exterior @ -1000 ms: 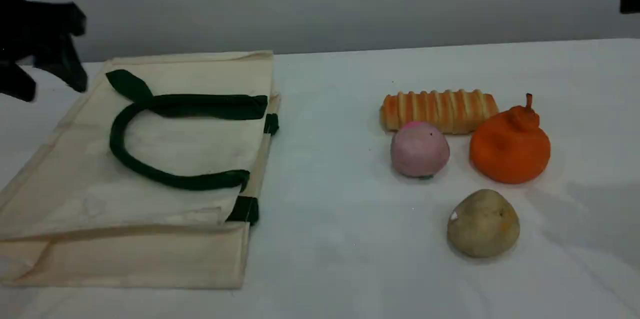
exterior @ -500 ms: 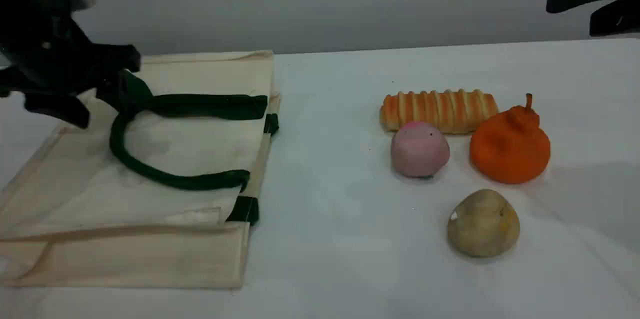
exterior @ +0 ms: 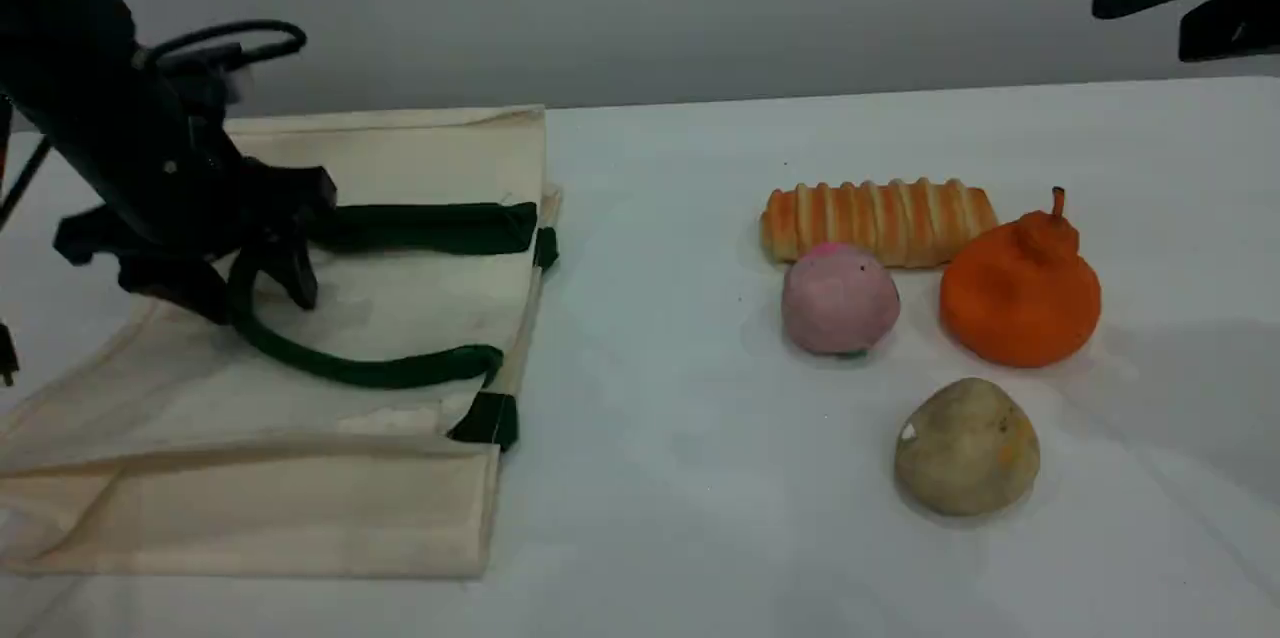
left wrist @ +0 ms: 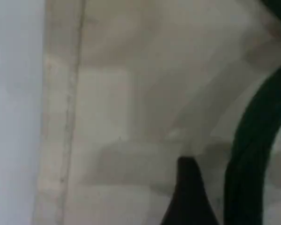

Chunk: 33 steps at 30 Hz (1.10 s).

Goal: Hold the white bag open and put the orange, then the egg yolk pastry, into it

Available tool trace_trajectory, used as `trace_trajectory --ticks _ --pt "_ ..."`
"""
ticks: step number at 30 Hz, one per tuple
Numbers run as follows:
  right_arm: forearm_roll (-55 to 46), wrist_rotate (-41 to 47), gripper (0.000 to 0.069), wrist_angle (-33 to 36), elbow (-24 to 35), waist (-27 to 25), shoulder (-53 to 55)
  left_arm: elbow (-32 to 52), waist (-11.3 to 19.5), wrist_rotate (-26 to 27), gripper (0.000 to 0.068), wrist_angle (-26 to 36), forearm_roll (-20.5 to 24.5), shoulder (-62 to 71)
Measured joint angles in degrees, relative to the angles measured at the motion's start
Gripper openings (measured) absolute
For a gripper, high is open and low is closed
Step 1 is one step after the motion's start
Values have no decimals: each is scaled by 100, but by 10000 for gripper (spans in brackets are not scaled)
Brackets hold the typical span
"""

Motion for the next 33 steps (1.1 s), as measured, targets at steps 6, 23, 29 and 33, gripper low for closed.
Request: trace_trajectory --ticks 6,23,29,33 --pt "0 0 427 0 0 0 0 -6 -39 176 447 24 -81 72" --pt "0 6 426 311 6 0 0 -303 -335 991 68 839 -173 -254" --pt "0 6 426 243 9 0 0 -524 -339 1704 68 1524 -786 -1046" --pt "0 6 426 31 9 0 0 -524 -339 2153 68 2039 -1042 -1706"
